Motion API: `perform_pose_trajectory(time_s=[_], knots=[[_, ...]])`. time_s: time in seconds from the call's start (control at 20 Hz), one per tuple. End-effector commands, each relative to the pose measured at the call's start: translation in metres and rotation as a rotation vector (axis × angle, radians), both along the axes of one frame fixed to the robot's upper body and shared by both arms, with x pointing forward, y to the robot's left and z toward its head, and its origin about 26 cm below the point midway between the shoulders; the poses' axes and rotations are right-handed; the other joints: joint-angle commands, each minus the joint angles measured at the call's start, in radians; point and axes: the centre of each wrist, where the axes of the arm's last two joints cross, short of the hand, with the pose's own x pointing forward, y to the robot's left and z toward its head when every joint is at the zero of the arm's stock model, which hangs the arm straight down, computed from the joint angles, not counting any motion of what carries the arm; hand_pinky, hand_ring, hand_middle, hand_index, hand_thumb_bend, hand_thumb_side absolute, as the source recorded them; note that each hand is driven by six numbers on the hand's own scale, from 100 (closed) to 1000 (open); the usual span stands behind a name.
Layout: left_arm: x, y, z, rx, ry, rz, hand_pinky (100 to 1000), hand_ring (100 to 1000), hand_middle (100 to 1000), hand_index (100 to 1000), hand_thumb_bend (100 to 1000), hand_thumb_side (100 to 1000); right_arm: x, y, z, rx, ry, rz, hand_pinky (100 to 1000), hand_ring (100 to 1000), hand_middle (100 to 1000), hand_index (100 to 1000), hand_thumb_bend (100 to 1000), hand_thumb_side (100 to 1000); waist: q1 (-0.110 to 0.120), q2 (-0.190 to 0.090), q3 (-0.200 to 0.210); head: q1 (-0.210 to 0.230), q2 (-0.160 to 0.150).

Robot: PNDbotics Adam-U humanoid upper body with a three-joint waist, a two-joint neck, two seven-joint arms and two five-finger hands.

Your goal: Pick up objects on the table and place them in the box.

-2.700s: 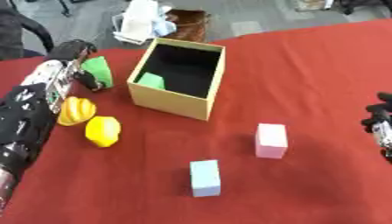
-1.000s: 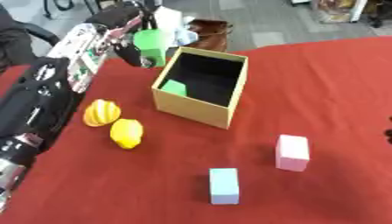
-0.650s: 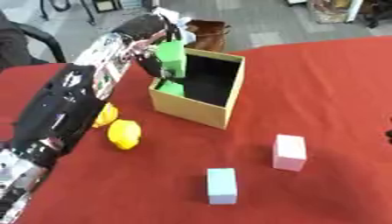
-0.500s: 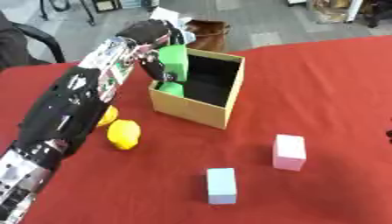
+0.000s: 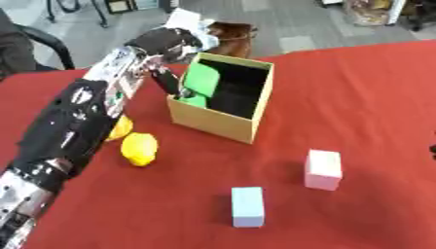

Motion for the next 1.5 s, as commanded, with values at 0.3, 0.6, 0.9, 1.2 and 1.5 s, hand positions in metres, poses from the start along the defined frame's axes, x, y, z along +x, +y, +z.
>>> perform_pose_trajectory(time_s=[0.3,0.6,0.9,1.2,1.5], knots=[[-0.021,0.029,0.037,-0.029,-0.067,-0.003,723,645,718,859,641,236,-0.001,-0.002,0.006,-0.006,-0.024,-0.005,625,630,673,856,100,540,-0.014,-0.040,0.014,-0.005,-0.003],[-0.047,0.055,0.048,-0.029,-0.080,0.011,711,623,690,845,610,194,-0.001,-0.004,0.006,-0.006,-0.023,-0.016,626,631,672,856,100,541,-0.013,-0.042,0.030,-0.015,-0.001],[-0.072,0.083,0.040,-0.003,-0.013,0.042,712,630,696,840,593,159,-0.001,-0.006,0.006,-0.009,-0.024,-0.026,626,632,672,856,100,542,-0.010,-0.042,0.047,-0.027,0.000],[-0.083,0.108,0.013,0.049,0.146,0.110,713,641,709,844,594,144,-0.002,-0.007,0.006,-0.011,-0.024,-0.031,627,634,672,856,100,542,-0.008,-0.046,0.059,-0.032,0.002],[-0.071,0.124,-0.021,0.063,0.274,0.201,696,629,700,835,571,109,-0.002,-0.007,0.005,-0.012,-0.022,-0.027,627,636,672,857,100,540,-0.014,-0.049,0.061,-0.032,0.003]])
